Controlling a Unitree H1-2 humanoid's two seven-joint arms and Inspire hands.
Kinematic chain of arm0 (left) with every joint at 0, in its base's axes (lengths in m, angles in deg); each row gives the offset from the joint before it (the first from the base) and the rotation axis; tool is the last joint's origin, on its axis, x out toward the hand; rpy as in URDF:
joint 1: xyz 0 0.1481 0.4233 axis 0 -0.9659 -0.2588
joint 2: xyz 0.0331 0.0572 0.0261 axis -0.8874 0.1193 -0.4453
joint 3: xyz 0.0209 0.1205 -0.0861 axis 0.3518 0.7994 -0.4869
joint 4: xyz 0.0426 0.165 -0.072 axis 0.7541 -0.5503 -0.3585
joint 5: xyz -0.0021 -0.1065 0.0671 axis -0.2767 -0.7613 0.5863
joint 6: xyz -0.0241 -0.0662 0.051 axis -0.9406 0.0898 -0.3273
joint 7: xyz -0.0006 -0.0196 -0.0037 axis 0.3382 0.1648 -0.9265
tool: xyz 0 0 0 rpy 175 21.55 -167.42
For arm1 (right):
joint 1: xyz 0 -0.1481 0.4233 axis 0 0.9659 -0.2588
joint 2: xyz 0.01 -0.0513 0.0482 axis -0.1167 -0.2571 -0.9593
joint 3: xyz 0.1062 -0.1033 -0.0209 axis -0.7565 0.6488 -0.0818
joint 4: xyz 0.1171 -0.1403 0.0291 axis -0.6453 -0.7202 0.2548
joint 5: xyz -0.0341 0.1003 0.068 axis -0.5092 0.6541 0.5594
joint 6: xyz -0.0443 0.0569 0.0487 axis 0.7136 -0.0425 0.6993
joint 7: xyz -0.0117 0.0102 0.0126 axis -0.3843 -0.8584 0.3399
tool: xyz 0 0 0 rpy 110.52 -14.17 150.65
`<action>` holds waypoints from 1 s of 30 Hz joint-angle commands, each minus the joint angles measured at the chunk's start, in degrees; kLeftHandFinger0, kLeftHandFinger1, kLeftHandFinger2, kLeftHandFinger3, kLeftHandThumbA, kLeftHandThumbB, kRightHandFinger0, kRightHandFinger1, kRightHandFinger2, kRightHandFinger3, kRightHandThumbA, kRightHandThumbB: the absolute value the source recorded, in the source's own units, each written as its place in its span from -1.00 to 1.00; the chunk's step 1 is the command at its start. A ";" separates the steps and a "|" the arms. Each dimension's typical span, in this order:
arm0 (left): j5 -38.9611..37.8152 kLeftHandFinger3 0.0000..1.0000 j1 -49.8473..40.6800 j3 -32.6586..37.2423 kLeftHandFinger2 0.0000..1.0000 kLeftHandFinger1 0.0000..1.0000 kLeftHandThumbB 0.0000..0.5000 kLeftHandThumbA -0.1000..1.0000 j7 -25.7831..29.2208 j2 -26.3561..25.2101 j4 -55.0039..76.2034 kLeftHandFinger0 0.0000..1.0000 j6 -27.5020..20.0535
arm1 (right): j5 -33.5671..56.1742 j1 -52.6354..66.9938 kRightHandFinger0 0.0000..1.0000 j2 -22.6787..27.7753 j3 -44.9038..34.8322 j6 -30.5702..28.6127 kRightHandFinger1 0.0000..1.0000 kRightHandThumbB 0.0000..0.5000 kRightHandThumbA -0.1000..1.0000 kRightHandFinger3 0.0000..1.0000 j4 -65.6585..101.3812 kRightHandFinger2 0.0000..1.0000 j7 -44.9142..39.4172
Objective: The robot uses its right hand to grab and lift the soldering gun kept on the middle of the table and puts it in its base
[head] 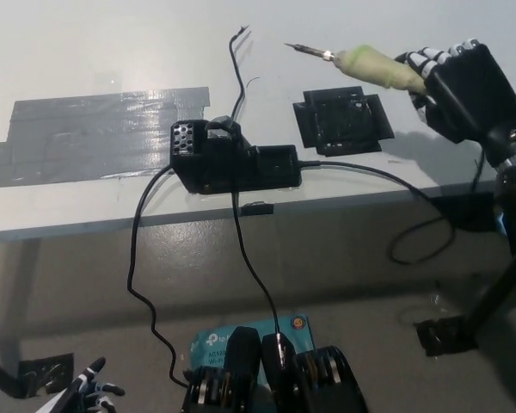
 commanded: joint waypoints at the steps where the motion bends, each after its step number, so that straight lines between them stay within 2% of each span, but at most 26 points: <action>1: 0.74 -0.12 0.98 0.02 -0.45 -0.87 1.00 0.66 0.70 -1.60 -0.11 -1.00 -1.37 | 3.36 -3.71 -1.00 0.71 -1.35 -5.90 -0.99 -0.50 -1.00 0.04 2.55 -0.02 -1.71; 2: 1.48 -0.14 0.93 0.28 -0.48 -0.94 1.00 0.71 1.66 -1.53 0.29 -1.00 -1.38 | 6.56 -3.70 -1.00 0.22 -1.79 -6.54 -0.96 -0.77 -1.00 0.05 3.63 0.04 -5.73; 3: 1.49 -0.15 0.93 0.28 -0.49 -0.95 1.00 0.71 1.66 -1.52 0.28 -1.00 -1.38 | 6.57 -3.68 -1.00 0.19 -1.91 -6.64 -0.96 -0.79 -1.00 0.05 3.64 0.04 -5.85; 4: 1.53 -0.17 1.13 0.22 -0.50 -0.95 1.00 0.71 1.79 -1.45 0.05 -1.00 -1.43 | 7.11 -3.81 -1.00 0.06 -1.95 -6.72 -0.87 -0.97 -1.00 0.05 4.16 0.09 -7.16; 6: 1.33 -0.16 1.32 0.06 -0.47 -0.92 1.00 0.69 1.78 -1.41 -0.11 -1.00 -1.24 | 8.17 -4.05 -1.00 -0.20 -1.69 -6.52 -0.81 -0.85 -1.00 0.11 5.35 0.10 -10.59; 7: 1.26 -0.16 1.38 0.02 -0.46 -0.91 1.00 0.68 1.82 -1.40 -0.20 -1.00 -1.12 | 8.26 -4.02 -1.00 -0.23 -1.70 -6.18 -0.90 -0.53 -1.00 0.03 6.07 -0.12 -11.69; 8: 1.36 -0.16 1.44 0.07 -0.46 -0.91 1.00 0.68 1.97 -1.37 -0.27 -1.00 -1.15 | 8.42 -3.91 -1.00 -0.19 -1.78 -5.78 -0.97 -0.47 -1.00 -0.08 6.90 -0.27 -12.79; 9: 1.45 -0.18 1.63 0.05 -0.44 -0.90 1.00 0.68 2.29 -1.29 -0.28 -1.00 -1.02 | 7.69 -4.13 -1.00 -0.10 -1.26 -5.98 -1.00 -0.24 -1.00 -0.26 7.15 -0.46 -13.69; 10: 1.53 -0.18 1.77 0.10 -0.44 -0.90 1.00 0.68 2.35 -1.31 -0.43 -1.00 -0.87 | 6.34 -4.17 -1.00 0.03 -0.67 -4.92 -1.00 -0.15 -1.00 -0.28 8.24 -0.57 -15.11; 11: 1.46 -0.18 1.78 0.08 -0.44 -0.90 1.00 0.68 2.13 -1.36 -0.52 -1.00 -1.06 | 6.11 -4.32 -1.00 0.03 -0.45 -5.42 -1.00 -0.23 -1.00 -0.53 7.99 -0.79 -15.46; 12: 1.44 -0.18 1.79 0.07 -0.45 -0.90 1.00 0.68 2.04 -1.38 -0.56 -1.00 -1.14 | 6.00 -4.35 -1.00 0.01 -0.44 -5.64 -1.00 -0.27 -1.00 -0.63 7.94 -0.82 -15.74; 13: 1.36 -0.15 1.89 0.05 -0.45 -0.90 1.00 0.67 1.91 -1.35 -0.44 -1.00 -0.93 | 5.19 -4.78 -1.00 0.28 0.23 -7.43 -1.00 -0.70 -1.00 -0.97 7.62 -0.87 -15.47; 14: 1.36 -0.15 1.90 0.05 -0.45 -0.90 1.00 0.67 1.89 -1.35 -0.43 -1.00 -0.91 | 5.10 -4.82 -1.00 0.31 0.29 -7.64 -1.00 -0.73 -1.00 -0.95 7.59 -0.81 -15.46; 15: 1.48 -0.15 1.91 0.15 -0.45 -0.89 1.00 0.67 1.75 -1.44 -0.50 -1.00 -1.11 | 4.74 -5.10 -1.00 0.18 0.40 -7.71 -0.95 -0.54 -1.00 -0.82 6.96 -0.48 -15.58; 16: 1.47 -0.13 1.87 0.14 -0.43 -0.89 1.00 0.67 1.74 -1.45 -0.42 -1.00 -1.07 | 4.91 -5.14 -1.00 0.09 0.31 -7.56 -0.91 -0.59 -1.00 -0.66 6.94 -0.25 -15.94; 18: 1.23 -0.11 1.77 0.03 -0.40 -0.88 1.00 0.66 1.44 -1.44 -0.29 -1.00 -1.10 | 4.97 -5.63 -1.00 -0.15 0.36 -7.97 -0.88 -0.68 -1.00 -0.45 5.87 -0.08 -16.11; 19: 1.02 -0.10 1.75 -0.10 -0.39 -0.87 1.00 0.65 1.24 -1.38 -0.51 -1.00 -1.20 | 5.26 -5.84 -1.00 -0.14 0.37 -6.83 -0.84 -0.61 -1.00 -0.13 6.36 -0.01 -18.41; 20: 0.92 -0.12 1.69 -0.10 -0.39 -0.85 1.00 0.64 1.01 -1.43 -0.51 -1.00 -1.14 | 5.53 -6.10 -1.00 -0.23 0.37 -5.65 -0.80 -0.53 -1.00 -0.16 6.91 -0.07 -20.70; 21: 0.71 -0.13 1.66 -0.35 -0.41 -0.86 1.00 0.62 1.30 -1.34 -0.33 -1.00 -0.46 | 5.63 -6.29 -1.00 -0.37 0.24 -5.99 -0.88 -0.49 -1.00 -0.42 6.62 -0.26 -20.64; 22: 0.71 -0.13 1.73 -0.33 -0.40 -0.84 1.00 0.62 1.17 -1.36 -0.54 -1.00 -0.65 | 5.42 -6.47 -1.00 -0.44 0.23 -6.18 -0.91 -0.63 -1.00 -0.63 6.22 -0.34 -20.66; 23: 0.73 -0.14 1.78 -0.38 -0.43 -0.84 1.00 0.61 1.37 -1.36 -0.35 -1.00 -0.33 | 6.02 -6.71 -1.00 -0.63 0.03 -6.15 -0.91 -0.76 -1.00 -0.69 5.90 -0.36 -21.49; 24: 0.73 -0.15 1.77 -0.39 -0.44 -0.84 1.00 0.61 1.40 -1.36 -0.31 -1.00 -0.29 | 6.08 -6.71 -1.00 -0.67 -0.07 -6.16 -0.93 -0.77 -1.00 -0.72 5.91 -0.40 -21.68; 25: 0.76 -0.16 2.19 -0.31 -0.44 -0.84 1.00 0.61 1.02 -1.43 -1.34 -1.00 -1.08 | 6.14 -6.85 -1.00 -0.62 -0.06 -6.19 -1.00 -0.60 -1.00 -0.63 6.71 -0.27 -22.59; 26: 0.69 -0.16 2.32 -0.36 -0.44 -0.85 1.00 0.61 1.01 -1.37 -1.60 -1.00 -1.02 | 6.09 -6.83 -1.00 -0.64 -0.14 -6.15 -1.00 -0.61 -1.00 -0.64 7.17 -0.39 -23.02; 29: 0.66 -0.14 2.32 -0.40 -0.39 -0.83 1.00 0.61 0.93 -1.35 -1.75 -1.00 -1.33 | 2.52 -7.28 -1.00 -0.76 1.18 -4.92 -1.00 -0.32 -1.00 -0.54 7.44 -0.96 -23.64; 30: 0.67 -0.14 2.34 -0.41 -0.39 -0.84 1.00 0.60 0.96 -1.35 -1.80 -1.00 -1.29 | 2.19 -7.37 -1.00 -0.78 1.35 -5.61 -1.00 -0.24 -1.00 -0.64 7.33 -1.00 -23.19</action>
